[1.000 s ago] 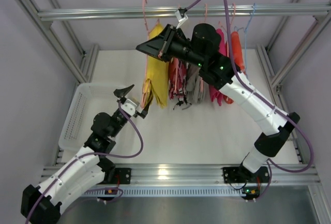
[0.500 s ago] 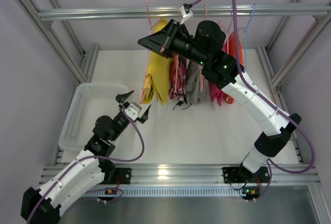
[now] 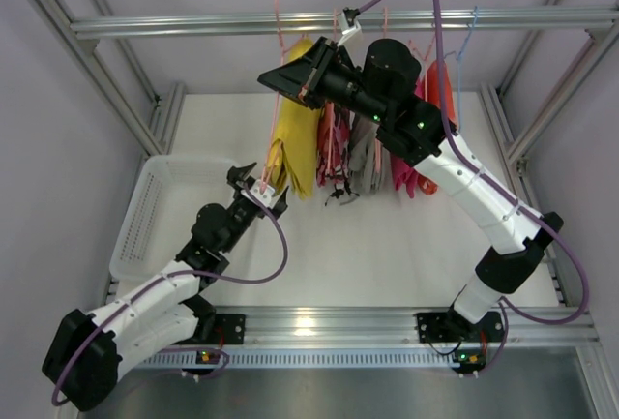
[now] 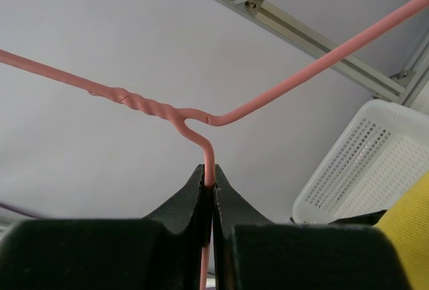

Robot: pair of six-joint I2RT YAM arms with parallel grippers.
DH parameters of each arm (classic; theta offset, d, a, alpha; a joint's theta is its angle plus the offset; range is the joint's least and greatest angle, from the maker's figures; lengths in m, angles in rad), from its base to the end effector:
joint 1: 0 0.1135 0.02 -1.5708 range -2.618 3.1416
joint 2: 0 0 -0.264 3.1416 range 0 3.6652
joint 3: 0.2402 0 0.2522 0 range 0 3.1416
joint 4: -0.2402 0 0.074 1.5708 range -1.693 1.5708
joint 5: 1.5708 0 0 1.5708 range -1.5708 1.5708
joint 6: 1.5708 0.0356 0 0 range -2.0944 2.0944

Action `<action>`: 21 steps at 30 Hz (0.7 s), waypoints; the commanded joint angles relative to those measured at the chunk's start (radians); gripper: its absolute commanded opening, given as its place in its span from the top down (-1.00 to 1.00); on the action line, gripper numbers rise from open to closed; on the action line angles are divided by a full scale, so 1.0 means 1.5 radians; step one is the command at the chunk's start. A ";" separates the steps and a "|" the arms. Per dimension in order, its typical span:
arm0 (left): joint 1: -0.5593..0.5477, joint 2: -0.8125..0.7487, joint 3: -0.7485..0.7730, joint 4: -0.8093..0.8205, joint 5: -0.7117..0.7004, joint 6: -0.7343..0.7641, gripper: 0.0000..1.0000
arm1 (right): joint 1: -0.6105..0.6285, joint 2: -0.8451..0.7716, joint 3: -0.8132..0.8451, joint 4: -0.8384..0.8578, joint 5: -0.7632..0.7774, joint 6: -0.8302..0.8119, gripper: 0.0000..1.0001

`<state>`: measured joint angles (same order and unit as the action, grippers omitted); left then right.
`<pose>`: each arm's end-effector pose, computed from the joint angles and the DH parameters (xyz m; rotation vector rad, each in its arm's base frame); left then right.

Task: Remove the trousers from the hanger

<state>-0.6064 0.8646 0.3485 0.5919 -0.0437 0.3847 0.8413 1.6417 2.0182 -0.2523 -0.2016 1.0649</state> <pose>0.1657 -0.1130 0.2540 0.6805 1.3331 -0.1461 0.2296 0.2675 0.5362 -0.0038 1.6944 1.6529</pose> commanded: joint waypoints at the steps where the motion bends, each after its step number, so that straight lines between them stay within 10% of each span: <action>1: -0.009 0.012 0.037 0.107 -0.012 -0.017 -0.93 | 0.002 -0.018 0.061 0.101 0.006 -0.006 1.00; 9: -0.012 0.012 0.071 0.112 -0.028 -0.030 -0.68 | 0.001 -0.019 0.053 0.100 0.004 0.000 1.00; 16: -0.012 0.003 0.098 0.090 -0.046 -0.062 -0.09 | -0.006 -0.032 0.034 0.103 -0.002 -0.004 1.00; 21: -0.013 -0.012 0.122 0.050 -0.051 -0.092 0.69 | -0.018 -0.050 0.014 0.106 -0.006 -0.011 1.00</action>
<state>-0.6220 0.8787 0.4652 0.6418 -0.1047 0.2909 0.8368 1.6470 2.0167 -0.2565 -0.1997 1.0843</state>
